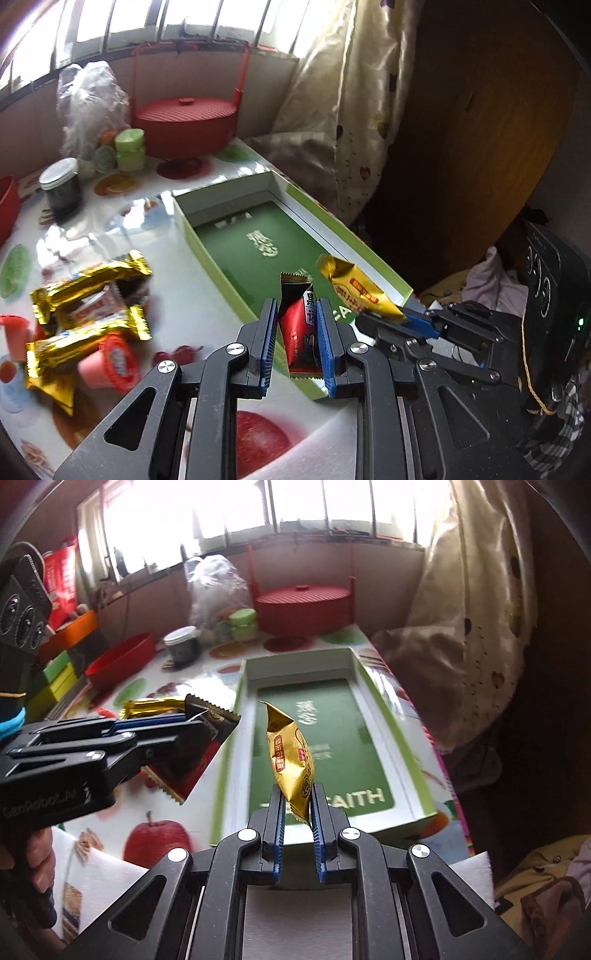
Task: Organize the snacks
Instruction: 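Open the right tool dropping the yellow packet into the box while the left tool releases the red sachet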
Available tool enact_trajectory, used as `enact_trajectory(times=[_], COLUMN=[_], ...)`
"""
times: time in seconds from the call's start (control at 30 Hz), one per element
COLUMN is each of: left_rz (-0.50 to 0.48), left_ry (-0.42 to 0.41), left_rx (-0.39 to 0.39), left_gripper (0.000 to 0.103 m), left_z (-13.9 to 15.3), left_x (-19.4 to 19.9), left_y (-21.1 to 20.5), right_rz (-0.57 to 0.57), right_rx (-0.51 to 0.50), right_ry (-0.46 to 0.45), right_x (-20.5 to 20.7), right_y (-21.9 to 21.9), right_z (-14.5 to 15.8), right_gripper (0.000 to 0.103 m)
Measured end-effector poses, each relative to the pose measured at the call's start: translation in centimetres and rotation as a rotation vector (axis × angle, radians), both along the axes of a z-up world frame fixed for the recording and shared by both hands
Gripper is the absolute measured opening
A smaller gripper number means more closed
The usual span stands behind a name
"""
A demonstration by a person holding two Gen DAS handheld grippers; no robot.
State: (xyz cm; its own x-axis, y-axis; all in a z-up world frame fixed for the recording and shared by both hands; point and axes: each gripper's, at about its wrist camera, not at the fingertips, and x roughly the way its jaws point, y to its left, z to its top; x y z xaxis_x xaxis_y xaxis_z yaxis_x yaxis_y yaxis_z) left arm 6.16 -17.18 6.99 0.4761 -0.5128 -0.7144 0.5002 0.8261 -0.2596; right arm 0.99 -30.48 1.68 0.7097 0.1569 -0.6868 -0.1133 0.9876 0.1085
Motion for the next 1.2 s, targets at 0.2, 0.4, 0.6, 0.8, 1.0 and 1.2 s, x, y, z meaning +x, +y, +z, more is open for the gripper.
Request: enact_trajectory(times=[0.2,0.4,0.6,0.8,1.0,1.2], left_rz=[-0.029,-0.038,-0.036,-0.032,-0.021,-0.025], left_ry=[0.024,0.037,0.053,0.075,0.102,0.11], left_rx=[0.02,0.031,0.044,0.06,0.071,0.063], left_gripper=[0.022,0.022,0.022,0.022,0.023,0.023], left_z=[-1.2,-1.9,-2.5,-3.1,-3.8,-3.9], left_x=[0.3,0.4,0.8,1.1,1.5,1.5], left_y=[-1.8,-2.5,-2.9,-3.3,-3.3,-3.3], right_rz=[-0.033,-0.045,-0.054,-0.054,-0.062,-0.079], right_rx=[-0.001,-0.01,-0.026,-0.032,-0.029,-0.028], right_ry=[0.021,0.022,0.028,0.045,0.05,0.05], right_x=[0.7,0.8,1.2,1.5,1.8,1.8], right_y=[-1.4,-1.9,-2.2,-2.4,-2.3,-2.4], right_z=[-0.8,-0.9,-1.0,-1.2,-1.2,-1.1], right_gripper=[0.013,0.013,0.013,0.014,0.021,0.029])
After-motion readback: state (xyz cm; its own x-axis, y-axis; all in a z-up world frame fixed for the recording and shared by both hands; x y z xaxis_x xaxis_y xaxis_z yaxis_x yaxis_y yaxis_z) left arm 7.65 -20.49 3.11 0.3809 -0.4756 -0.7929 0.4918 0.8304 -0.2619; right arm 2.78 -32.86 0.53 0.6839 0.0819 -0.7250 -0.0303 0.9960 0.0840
